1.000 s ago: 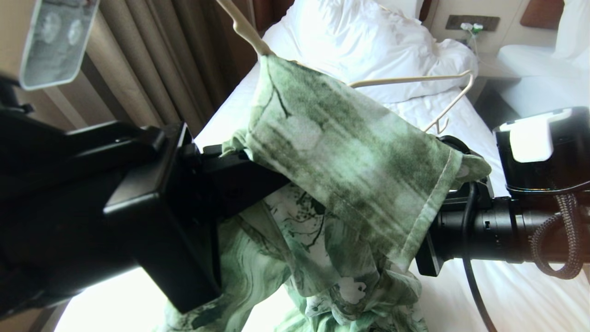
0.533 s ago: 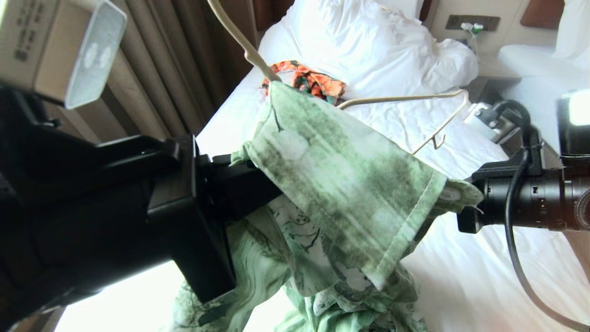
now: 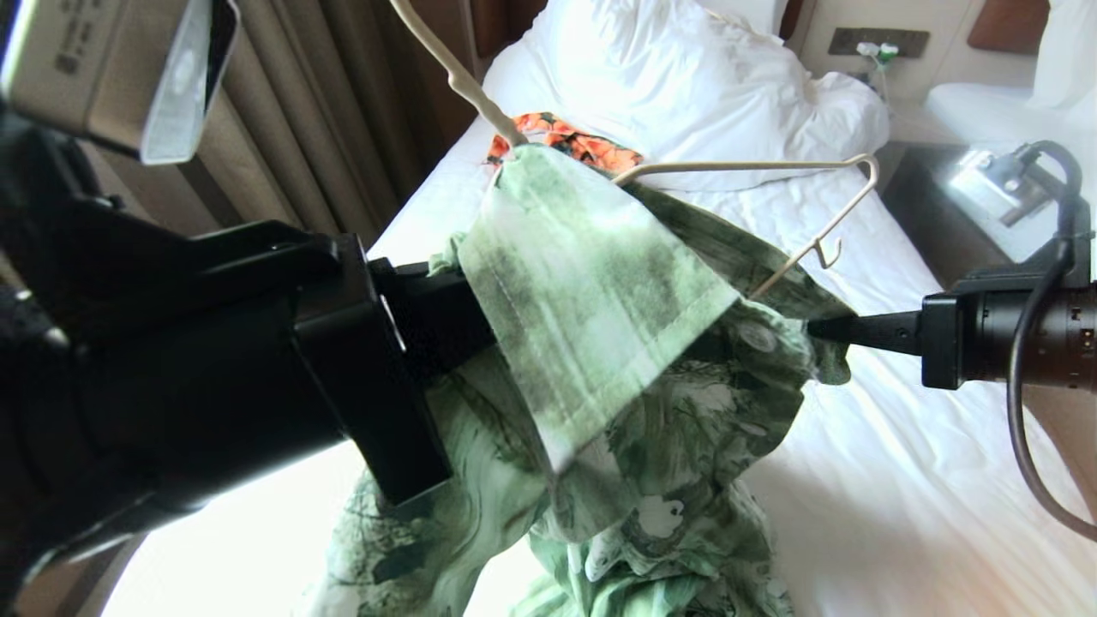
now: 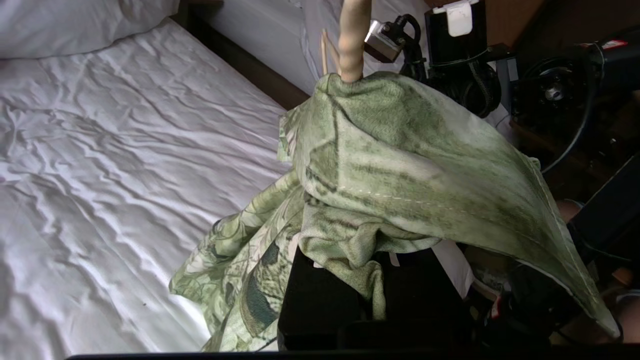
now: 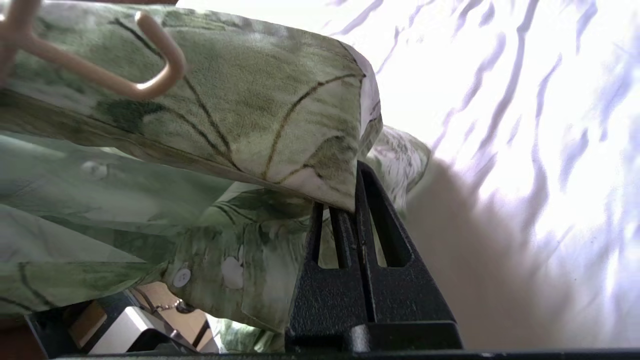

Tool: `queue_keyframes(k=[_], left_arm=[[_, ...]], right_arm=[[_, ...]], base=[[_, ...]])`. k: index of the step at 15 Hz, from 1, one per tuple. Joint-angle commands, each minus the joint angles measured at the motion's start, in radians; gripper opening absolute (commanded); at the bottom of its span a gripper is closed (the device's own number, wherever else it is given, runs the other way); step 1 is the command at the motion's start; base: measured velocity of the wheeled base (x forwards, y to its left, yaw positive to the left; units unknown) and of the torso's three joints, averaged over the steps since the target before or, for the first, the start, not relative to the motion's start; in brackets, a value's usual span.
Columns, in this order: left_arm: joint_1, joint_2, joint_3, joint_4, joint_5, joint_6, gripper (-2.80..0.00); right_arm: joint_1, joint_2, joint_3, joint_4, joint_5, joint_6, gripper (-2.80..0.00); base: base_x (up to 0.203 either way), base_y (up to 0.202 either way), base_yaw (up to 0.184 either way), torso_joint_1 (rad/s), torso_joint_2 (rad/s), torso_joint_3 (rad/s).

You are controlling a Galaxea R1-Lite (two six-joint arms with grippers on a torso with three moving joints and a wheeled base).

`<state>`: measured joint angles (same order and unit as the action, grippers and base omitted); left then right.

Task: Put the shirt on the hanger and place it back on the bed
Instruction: Hook the other side of the shirt onto the hanger

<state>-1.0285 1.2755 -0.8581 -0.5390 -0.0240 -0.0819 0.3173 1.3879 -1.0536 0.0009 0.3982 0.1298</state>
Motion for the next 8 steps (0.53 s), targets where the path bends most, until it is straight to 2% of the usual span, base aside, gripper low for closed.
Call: queue_keyframes(k=[1,8], left_arm=[[0.001,0.007,-0.005,-0.001,0.000,-0.021,-2.80],[-0.067,-0.009,0.011,0.009,-0.005,-0.074,-2.80]], right_arm=[[-0.026,-0.008,-0.013,0.000,0.007,0.001,-2.80],[-0.072,0.006,-0.034,-0.005,0.073,0.002,-2.80]], base=[[0.000,0.000,0.000,0.000,0.00,0.000],[0.000,0.000,0.000,0.000,0.00,0.000]])
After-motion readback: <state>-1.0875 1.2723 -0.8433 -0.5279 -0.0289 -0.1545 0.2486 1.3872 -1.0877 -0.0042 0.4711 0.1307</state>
